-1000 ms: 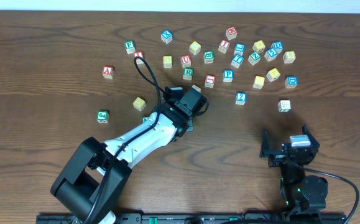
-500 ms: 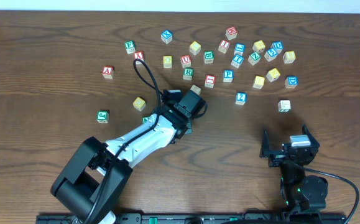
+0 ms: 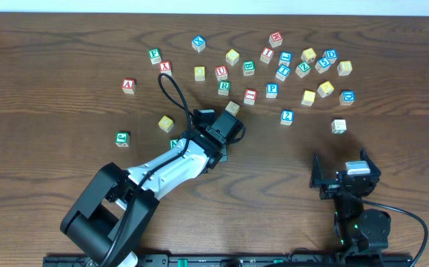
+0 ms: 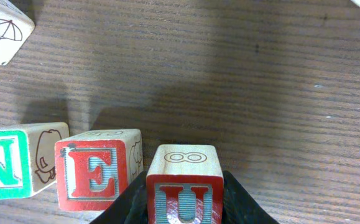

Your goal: Spell out NEURIPS

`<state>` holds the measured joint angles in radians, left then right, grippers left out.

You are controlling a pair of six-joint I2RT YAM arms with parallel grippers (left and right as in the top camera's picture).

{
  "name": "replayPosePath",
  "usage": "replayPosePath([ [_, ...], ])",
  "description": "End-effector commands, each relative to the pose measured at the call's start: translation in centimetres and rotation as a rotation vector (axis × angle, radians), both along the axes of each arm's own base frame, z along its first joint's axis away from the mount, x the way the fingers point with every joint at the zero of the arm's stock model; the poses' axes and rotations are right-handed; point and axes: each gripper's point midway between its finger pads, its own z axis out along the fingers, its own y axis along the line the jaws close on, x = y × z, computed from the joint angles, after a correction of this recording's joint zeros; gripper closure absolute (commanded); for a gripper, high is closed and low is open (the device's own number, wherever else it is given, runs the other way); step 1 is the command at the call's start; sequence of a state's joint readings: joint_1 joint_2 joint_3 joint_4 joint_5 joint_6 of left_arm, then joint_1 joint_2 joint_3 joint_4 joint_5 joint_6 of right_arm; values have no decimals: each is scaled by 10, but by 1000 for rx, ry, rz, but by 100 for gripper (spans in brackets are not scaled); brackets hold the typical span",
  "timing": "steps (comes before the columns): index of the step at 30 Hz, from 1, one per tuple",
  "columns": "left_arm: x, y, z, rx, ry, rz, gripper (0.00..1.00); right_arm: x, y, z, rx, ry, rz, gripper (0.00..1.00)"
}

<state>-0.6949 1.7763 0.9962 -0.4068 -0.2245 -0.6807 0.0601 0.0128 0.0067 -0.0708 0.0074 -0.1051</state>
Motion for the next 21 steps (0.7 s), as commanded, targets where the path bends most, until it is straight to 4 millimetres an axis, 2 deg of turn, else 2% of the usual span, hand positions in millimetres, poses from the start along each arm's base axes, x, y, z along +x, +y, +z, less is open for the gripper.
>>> replayPosePath([
  [1, 2, 5, 4, 11, -22, 12, 92, 0, -2, -1, 14, 5, -10, 1],
  [13, 5, 4, 3, 24, -28, -34, 92, 0, -2, -1, 15, 5, -10, 1],
  [21, 11, 11, -5, -27, 21, -20, 93, 0, -2, -1, 14, 5, -10, 1],
])
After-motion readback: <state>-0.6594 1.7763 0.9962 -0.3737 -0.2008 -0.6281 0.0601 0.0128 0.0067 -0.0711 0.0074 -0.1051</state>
